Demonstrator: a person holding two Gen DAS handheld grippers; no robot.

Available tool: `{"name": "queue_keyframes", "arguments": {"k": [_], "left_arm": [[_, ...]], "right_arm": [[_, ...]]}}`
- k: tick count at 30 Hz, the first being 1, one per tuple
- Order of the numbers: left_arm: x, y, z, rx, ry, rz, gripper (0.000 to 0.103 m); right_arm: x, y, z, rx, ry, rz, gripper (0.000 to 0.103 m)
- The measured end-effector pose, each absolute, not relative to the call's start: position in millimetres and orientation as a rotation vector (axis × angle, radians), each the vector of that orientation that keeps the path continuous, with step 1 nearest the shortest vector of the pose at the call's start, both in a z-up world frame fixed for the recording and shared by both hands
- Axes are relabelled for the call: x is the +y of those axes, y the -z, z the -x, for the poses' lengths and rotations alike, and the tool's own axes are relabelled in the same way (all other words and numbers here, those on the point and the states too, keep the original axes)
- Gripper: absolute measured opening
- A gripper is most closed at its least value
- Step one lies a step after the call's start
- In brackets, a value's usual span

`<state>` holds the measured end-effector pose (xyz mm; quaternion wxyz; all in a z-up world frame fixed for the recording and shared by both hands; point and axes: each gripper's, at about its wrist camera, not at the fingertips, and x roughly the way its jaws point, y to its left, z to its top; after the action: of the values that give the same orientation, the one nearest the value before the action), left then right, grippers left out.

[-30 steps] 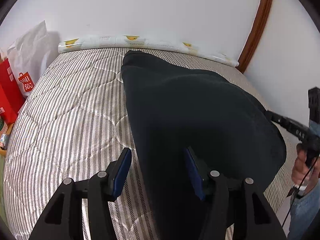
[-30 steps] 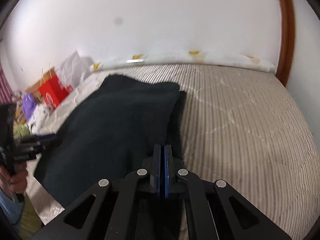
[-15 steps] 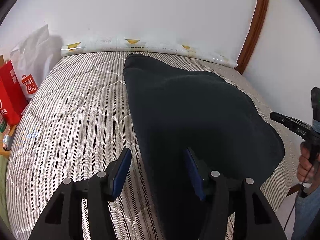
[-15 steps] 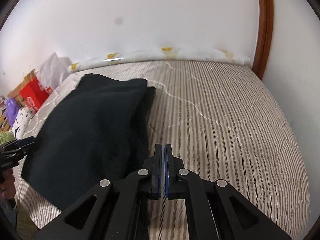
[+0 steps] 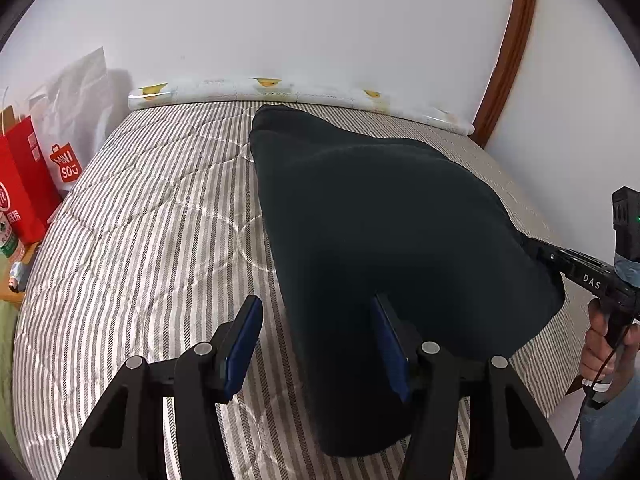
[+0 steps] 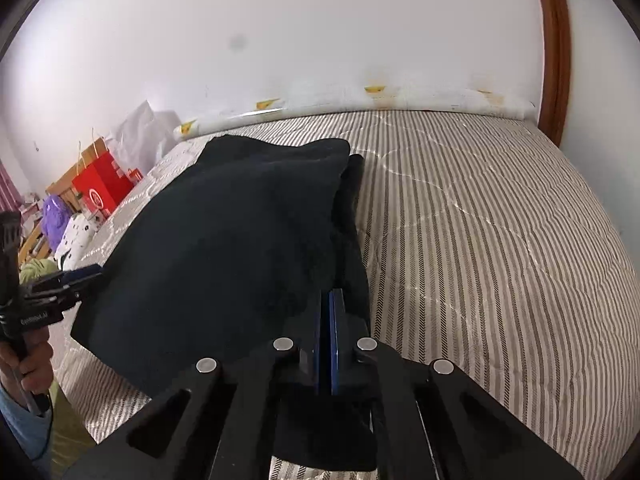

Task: Fold small clothes

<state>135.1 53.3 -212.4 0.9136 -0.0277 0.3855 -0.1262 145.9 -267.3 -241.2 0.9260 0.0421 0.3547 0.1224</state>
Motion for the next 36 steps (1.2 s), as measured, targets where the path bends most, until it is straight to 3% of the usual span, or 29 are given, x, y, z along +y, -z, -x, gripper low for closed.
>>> {"name": "queue_keyframes", "arguments": {"k": [9, 14, 20, 27, 29, 32, 34, 36], "left_arm": [[54, 210, -118, 0.785, 0.254, 0.051, 0.054], [49, 213, -107, 0.793, 0.239, 0.033, 0.054], [46, 208, -89, 0.805, 0.223, 0.000, 0.054], [38, 179, -62, 0.788, 0.219, 0.016, 0.055], [34, 163, -50, 0.749, 0.193, 0.003, 0.071], [30, 138, -32, 0.689, 0.161, -0.026, 0.079], [30, 124, -22, 0.673, 0.153, -0.022, 0.087], [30, 109, -10, 0.654, 0.145, -0.019, 0.087]], "right_arm": [[-254, 238, -135, 0.737, -0.063, 0.035, 0.004], [-249, 226, -115, 0.689, -0.133, -0.025, 0.026], [-252, 253, -103, 0.740, -0.060, 0.040, 0.027], [-268, 214, -74, 0.702, 0.022, -0.009, 0.031], [-268, 198, -64, 0.684, 0.019, -0.031, 0.038], [-267, 174, -46, 0.651, 0.003, -0.054, 0.055], [-261, 157, -33, 0.625, 0.007, -0.042, 0.061], [-257, 145, -21, 0.605, 0.006, -0.036, 0.064]]}}
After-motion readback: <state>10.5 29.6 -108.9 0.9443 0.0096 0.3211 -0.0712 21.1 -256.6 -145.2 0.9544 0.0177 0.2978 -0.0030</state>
